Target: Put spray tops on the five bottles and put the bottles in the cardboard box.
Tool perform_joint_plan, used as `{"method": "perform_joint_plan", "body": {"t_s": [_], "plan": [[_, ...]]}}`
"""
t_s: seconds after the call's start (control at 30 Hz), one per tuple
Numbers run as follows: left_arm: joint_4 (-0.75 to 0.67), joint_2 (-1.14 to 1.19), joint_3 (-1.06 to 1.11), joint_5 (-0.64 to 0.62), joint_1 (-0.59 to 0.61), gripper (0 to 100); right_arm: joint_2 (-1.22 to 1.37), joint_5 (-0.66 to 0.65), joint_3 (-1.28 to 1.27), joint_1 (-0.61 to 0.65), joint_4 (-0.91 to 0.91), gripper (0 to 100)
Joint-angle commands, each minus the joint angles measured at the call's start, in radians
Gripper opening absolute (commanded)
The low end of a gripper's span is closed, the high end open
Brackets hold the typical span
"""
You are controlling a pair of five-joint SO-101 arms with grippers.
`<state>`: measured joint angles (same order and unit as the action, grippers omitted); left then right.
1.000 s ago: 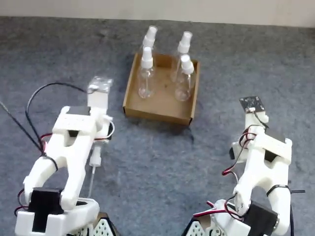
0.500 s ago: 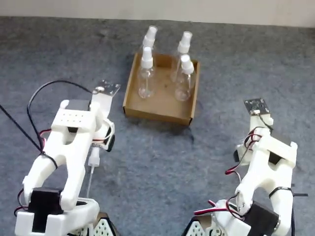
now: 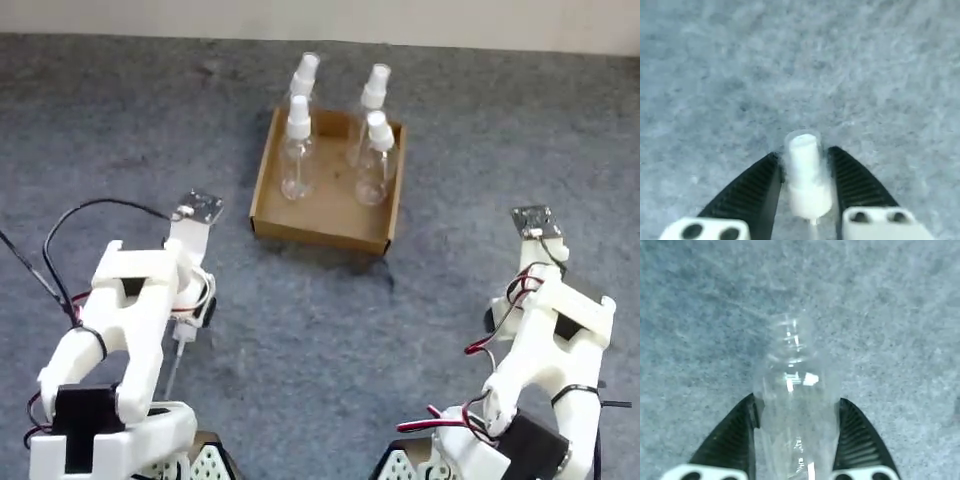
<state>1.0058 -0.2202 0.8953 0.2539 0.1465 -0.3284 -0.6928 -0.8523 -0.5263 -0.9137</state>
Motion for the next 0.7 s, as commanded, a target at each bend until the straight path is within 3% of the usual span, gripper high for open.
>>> {"method": "perform_joint_plan", "body": {"t_s": [0.0, 0.17, 0.37, 0.67], "plan": [[-0.023, -0.015, 0.005, 0.005, -0.041, 0, -0.045, -0.011, 0.007, -0.039, 0.013, 0.6], [0.106, -0.018, -0.151, -0.037, -0.117, 0, -0.056, -0.011, 0.015, -0.096, 0.012, 2.9], [0.19, -0.015, -0.363, -0.173, -0.275, 0, -0.056, -0.011, 0.016, -0.111, 0.012, 22.8], [0.146, -0.016, -0.271, -0.226, -0.297, 0, -0.018, 0.014, 0.111, -0.013, -0.047, 27.0]]}}
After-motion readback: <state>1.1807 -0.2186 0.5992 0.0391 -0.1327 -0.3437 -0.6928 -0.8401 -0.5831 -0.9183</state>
